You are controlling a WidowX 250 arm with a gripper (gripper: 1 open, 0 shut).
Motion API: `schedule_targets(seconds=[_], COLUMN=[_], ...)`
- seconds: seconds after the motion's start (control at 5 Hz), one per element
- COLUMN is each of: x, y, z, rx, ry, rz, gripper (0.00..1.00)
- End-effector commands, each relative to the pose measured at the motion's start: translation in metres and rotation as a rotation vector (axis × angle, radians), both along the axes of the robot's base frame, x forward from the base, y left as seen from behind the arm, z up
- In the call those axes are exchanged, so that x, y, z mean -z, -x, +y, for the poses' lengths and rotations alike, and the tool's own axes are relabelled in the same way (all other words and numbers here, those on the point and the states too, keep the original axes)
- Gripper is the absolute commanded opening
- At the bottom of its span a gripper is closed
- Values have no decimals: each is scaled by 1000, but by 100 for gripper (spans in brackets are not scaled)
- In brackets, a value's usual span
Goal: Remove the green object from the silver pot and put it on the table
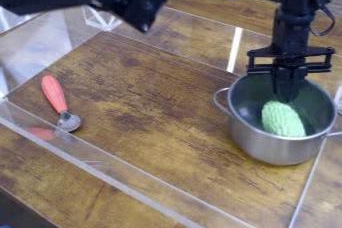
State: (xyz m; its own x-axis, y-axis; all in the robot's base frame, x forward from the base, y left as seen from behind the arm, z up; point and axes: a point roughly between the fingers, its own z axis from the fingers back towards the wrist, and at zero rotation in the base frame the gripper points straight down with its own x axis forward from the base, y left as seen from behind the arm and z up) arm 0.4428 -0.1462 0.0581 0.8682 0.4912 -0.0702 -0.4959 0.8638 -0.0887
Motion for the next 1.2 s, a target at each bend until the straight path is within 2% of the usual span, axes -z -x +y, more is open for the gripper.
schedule_targets(seconds=[0.0,0.2,0.8,1.0], x=[-7,-3,15,16], y=[-6,-2,3,14], z=[-7,-6,-4,-4], rx=[45,73,79,77], ry=[4,8,25,6], rz=[-18,20,114,159], gripper=[0,0,0,0])
